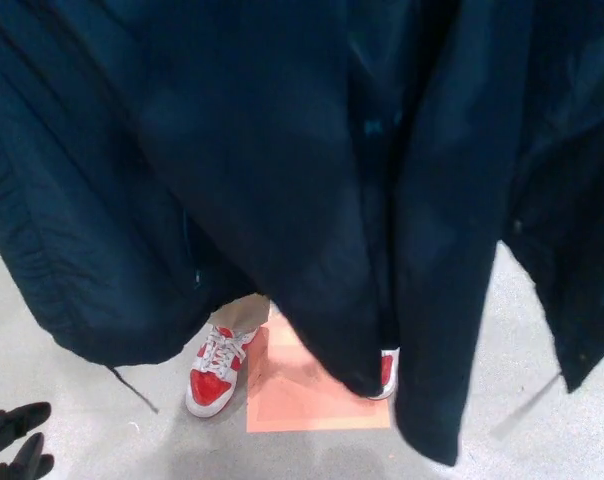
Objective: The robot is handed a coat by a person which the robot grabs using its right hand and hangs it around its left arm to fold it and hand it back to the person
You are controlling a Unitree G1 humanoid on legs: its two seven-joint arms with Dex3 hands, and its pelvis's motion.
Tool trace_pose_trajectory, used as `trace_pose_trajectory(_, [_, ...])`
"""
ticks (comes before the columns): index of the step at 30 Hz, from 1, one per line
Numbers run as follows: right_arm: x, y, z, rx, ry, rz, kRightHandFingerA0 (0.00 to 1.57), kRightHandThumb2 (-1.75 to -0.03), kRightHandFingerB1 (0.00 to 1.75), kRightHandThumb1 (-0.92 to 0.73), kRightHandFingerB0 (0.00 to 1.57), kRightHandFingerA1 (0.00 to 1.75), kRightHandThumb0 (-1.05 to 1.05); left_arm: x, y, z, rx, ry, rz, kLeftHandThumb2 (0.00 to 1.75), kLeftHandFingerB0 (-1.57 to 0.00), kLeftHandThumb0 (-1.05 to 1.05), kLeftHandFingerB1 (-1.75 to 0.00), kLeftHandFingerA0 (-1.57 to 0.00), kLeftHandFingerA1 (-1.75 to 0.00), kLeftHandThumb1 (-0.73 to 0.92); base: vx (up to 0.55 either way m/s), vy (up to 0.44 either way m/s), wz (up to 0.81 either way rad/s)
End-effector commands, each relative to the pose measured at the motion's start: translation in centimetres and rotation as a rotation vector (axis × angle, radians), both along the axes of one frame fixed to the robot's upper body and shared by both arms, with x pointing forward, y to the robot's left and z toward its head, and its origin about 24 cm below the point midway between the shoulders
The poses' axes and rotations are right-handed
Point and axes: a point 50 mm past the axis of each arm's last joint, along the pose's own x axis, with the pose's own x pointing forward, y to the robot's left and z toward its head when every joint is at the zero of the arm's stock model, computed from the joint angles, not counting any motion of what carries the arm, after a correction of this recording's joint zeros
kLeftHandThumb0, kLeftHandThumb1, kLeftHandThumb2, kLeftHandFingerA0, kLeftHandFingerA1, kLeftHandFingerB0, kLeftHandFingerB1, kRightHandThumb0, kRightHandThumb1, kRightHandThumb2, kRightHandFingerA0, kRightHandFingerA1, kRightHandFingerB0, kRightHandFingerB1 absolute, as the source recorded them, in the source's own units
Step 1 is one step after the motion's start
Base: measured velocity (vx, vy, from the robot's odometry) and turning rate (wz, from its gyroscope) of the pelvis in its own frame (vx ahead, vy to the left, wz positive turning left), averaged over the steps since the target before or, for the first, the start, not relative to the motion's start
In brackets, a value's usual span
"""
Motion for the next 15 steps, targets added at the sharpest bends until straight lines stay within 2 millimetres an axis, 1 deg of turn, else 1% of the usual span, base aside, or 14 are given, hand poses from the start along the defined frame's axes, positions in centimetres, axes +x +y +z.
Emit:
trace_pose_trajectory(1, [-2.46,1.60,4.33,0.069,-0.202,0.011,1.21,-0.65,1.00,-0.83,0.87,0.79,-0.32,0.32,0.44,1.00,0.007,-0.052,-0.039,0.66,-0.19,-0.70,-0.31,-0.29,-0.35,0.88,0.00,0.000,0.00])
trace_pose_trajectory(2, [-2.51,1.66,4.44,0.074,-0.204,0.007,1.22,-0.65,0.92,-0.83,0.89,0.78,-0.34,0.32,0.46,1.07,0.003,-0.056,-0.042,0.66,-0.18,-0.70,-0.31,-0.28,-0.35,0.87,0.00,0.000,0.00])
trace_pose_trajectory(3, [-2.53,1.66,4.50,0.080,-0.205,0.003,1.22,-0.65,0.92,-0.83,0.89,0.78,-0.34,0.33,0.47,1.10,-0.003,-0.058,-0.043,0.66,-0.18,-0.70,-0.31,-0.28,-0.35,0.87,0.00,0.000,0.00])
trace_pose_trajectory(5, [-2.55,1.61,4.61,0.083,-0.211,-0.010,1.21,-0.65,0.84,-0.84,0.91,0.79,-0.33,0.44,0.53,1.21,-0.006,-0.059,-0.039,0.66,-0.20,-0.72,-0.31,-0.29,-0.35,0.88,0.00,0.000,0.00])
trace_pose_trajectory(9, [-2.45,1.28,4.54,0.069,-0.214,-0.023,1.19,-0.65,0.81,-0.85,0.94,0.78,-0.34,0.34,0.55,1.38,-0.012,-0.080,-0.046,0.66,-0.22,-0.68,-0.32,-0.29,-0.36,0.87,0.00,0.000,0.00])
trace_pose_trajectory(10, [-2.41,1.24,4.49,0.071,-0.213,-0.023,1.18,-0.65,0.83,-0.85,0.94,0.82,-0.35,0.23,0.56,1.32,-0.007,-0.077,-0.047,0.66,-0.22,-0.67,-0.32,-0.30,-0.36,0.88,0.00,0.000,0.00])
trace_pose_trajectory(11, [-2.37,1.14,4.48,0.076,-0.208,-0.029,1.20,-0.65,0.81,-0.84,0.95,0.83,-0.34,0.19,0.58,1.30,-0.017,-0.076,-0.045,0.66,-0.23,-0.67,-0.31,-0.29,-0.35,0.87,0.00,0.000,0.00])
trace_pose_trajectory(15, [-2.26,0.71,4.51,0.089,-0.198,-0.053,1.20,-0.65,0.81,-0.84,0.94,0.82,-0.34,0.26,0.52,1.40,-0.042,-0.083,-0.046,0.66,-0.23,-0.67,-0.32,-0.30,-0.35,0.86,0.00,0.000,0.00])
